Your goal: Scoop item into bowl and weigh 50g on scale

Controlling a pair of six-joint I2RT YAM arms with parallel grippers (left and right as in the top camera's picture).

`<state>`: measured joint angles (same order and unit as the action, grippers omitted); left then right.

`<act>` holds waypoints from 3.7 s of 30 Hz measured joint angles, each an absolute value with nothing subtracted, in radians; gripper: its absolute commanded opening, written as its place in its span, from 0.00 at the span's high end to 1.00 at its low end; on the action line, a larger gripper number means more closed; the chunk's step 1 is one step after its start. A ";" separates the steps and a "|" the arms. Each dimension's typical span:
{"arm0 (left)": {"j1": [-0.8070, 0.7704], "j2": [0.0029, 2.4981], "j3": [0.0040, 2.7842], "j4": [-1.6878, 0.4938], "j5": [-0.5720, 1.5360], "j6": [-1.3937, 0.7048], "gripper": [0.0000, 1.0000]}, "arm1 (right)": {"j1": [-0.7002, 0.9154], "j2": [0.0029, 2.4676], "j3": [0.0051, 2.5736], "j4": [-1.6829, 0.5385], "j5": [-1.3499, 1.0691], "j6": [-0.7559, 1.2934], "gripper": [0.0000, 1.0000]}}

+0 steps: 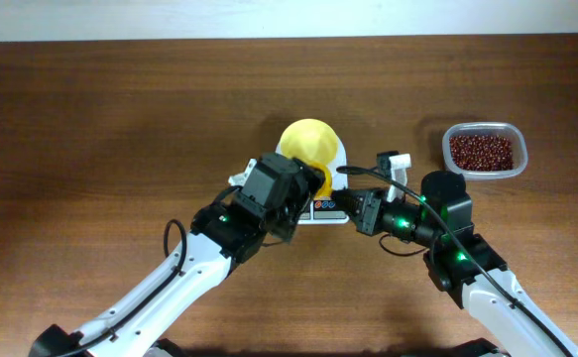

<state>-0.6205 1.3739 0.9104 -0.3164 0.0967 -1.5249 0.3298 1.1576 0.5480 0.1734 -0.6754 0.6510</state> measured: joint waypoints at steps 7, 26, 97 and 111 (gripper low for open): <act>-0.608 1.364 0.910 -0.242 0.054 -1.233 0.01 | 0.325 1.157 0.558 0.184 -0.645 0.654 0.96; -0.422 1.153 0.913 -0.326 -0.016 -0.882 0.01 | 0.332 1.158 0.557 0.150 -0.651 0.654 0.96; -0.416 1.142 0.954 -0.745 0.192 0.307 0.01 | 0.171 0.990 0.557 0.221 -0.550 0.588 0.96; -0.414 1.142 0.955 -0.650 0.522 0.308 0.83 | 0.124 0.990 0.557 0.216 -0.550 0.567 0.96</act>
<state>-0.4145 1.1423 0.9550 -0.6502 0.5220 0.3080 0.1238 0.9901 0.5571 0.2165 -0.5503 0.5674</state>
